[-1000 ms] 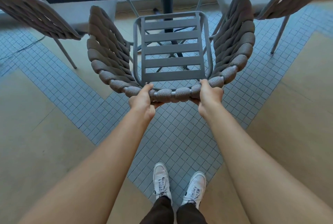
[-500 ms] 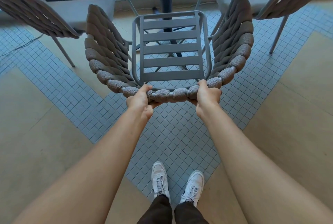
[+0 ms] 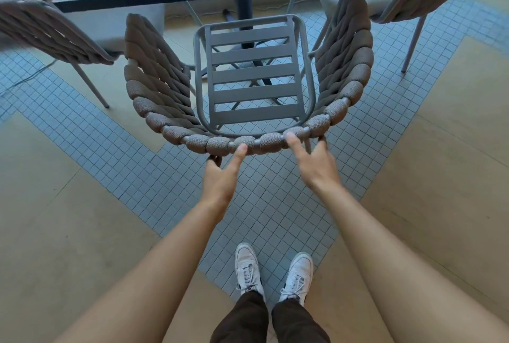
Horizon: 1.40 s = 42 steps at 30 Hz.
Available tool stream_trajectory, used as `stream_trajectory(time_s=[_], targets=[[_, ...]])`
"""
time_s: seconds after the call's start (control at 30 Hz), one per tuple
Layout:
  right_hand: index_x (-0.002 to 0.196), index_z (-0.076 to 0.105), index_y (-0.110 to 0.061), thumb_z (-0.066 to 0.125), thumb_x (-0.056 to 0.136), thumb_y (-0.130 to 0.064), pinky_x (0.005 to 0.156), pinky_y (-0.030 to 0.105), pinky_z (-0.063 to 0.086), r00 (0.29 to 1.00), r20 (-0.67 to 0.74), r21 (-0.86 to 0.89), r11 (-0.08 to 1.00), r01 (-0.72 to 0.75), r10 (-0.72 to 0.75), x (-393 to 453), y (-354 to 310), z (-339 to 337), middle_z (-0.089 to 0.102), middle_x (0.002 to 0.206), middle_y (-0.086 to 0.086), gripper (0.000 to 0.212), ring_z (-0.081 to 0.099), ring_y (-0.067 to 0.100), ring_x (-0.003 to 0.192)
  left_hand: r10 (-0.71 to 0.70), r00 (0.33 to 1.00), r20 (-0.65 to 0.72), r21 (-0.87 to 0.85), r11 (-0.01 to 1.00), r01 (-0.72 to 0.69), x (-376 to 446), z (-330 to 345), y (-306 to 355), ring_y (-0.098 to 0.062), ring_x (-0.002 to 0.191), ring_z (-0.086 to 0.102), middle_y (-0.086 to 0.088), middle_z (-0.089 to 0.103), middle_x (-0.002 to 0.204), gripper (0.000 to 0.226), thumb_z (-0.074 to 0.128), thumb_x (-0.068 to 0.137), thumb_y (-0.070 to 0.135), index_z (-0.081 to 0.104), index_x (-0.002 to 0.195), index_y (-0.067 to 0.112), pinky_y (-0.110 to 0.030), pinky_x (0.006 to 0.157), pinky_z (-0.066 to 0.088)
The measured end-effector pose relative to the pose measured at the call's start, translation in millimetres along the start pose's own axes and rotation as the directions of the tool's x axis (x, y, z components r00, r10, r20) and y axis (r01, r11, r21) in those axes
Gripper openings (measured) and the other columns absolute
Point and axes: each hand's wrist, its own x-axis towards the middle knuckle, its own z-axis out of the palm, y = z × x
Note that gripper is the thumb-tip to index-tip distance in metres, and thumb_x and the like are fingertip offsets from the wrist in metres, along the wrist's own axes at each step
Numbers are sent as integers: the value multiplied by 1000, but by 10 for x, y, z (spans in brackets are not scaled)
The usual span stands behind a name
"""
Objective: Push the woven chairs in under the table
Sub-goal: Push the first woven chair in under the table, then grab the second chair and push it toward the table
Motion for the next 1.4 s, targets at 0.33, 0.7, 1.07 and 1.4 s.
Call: stream_trajectory(time_s=[0.33, 0.7, 1.07, 1.4], targets=[[163, 5, -24, 18, 81, -94, 124, 56, 0, 967, 140, -769, 591, 243, -214, -676, 348, -700, 3, 171, 10, 109, 2, 30, 156, 348, 664, 661, 648, 180, -740, -654, 48, 14, -20, 152, 17, -3, 30, 162, 83, 39, 93, 72, 26, 157, 20, -44, 124, 17], [163, 8, -28, 22, 81, -93, 124, 56, 3, 989, -11, -749, 656, 87, -144, -1150, 707, -1498, 10, 170, 10, 106, 7, 31, 156, 372, 491, 788, 556, -88, -826, -1215, 650, 718, -18, 154, 9, -2, 23, 165, 74, 36, 99, 64, 26, 157, 19, -44, 124, 11], [162, 10, -29, 25, 83, -91, 124, 56, 6, 986, -47, -722, 688, 79, -162, -764, 1084, -2865, 14, 170, 10, 102, 11, 31, 155, 368, 517, 773, 593, -129, -795, -1627, 1959, 1244, -19, 154, 4, -4, 18, 166, 76, 35, 98, 66, 26, 157, 19, -46, 125, 11], [163, 10, -29, 28, 83, -91, 124, 55, 9, 987, -50, -726, 685, 69, -153, -366, 1216, -4002, 18, 169, 10, 102, 15, 31, 155, 392, 524, 756, 608, -126, -784, -1909, 3140, 1741, -23, 154, 4, -3, 19, 166, 76, 33, 96, 69, 27, 156, 24, -49, 124, 11]])
